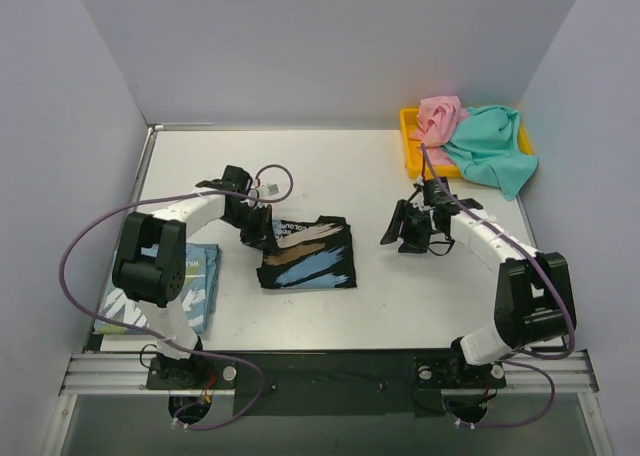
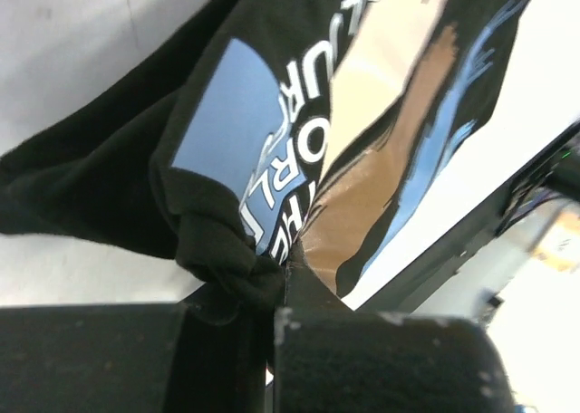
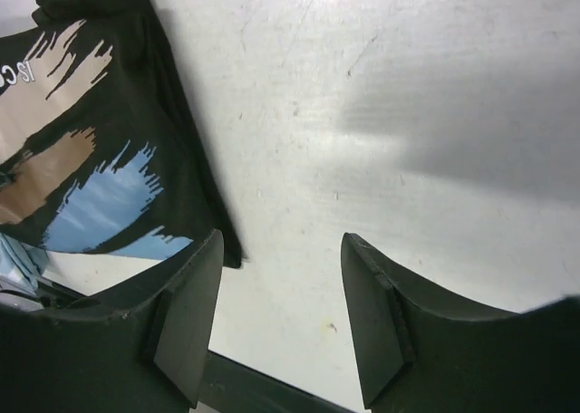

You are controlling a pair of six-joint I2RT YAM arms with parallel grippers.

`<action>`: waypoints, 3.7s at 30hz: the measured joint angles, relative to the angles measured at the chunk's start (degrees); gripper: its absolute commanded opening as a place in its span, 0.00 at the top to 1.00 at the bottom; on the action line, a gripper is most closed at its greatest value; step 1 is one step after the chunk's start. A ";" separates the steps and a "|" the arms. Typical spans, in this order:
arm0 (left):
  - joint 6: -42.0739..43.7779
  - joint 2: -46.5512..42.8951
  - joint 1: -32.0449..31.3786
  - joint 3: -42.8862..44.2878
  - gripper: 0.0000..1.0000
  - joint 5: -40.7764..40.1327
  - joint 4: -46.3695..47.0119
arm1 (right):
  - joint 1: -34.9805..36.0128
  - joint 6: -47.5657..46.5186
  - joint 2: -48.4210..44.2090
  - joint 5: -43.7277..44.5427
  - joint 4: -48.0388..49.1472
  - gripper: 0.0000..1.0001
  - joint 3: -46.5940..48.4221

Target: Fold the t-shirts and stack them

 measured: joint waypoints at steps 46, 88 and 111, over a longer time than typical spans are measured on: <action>43.58 -32.63 24.68 3.39 1.00 -60.28 -40.41 | -0.09 -10.67 3.63 1.55 -10.19 0.48 8.74; 49.05 -13.27 30.01 -3.74 1.00 -72.94 -15.74 | -0.20 -10.32 4.04 -0.66 -10.23 0.48 9.60; 44.50 -4.55 25.09 15.93 1.00 -58.69 -13.77 | -0.20 -9.22 -4.35 4.50 -11.93 0.48 3.82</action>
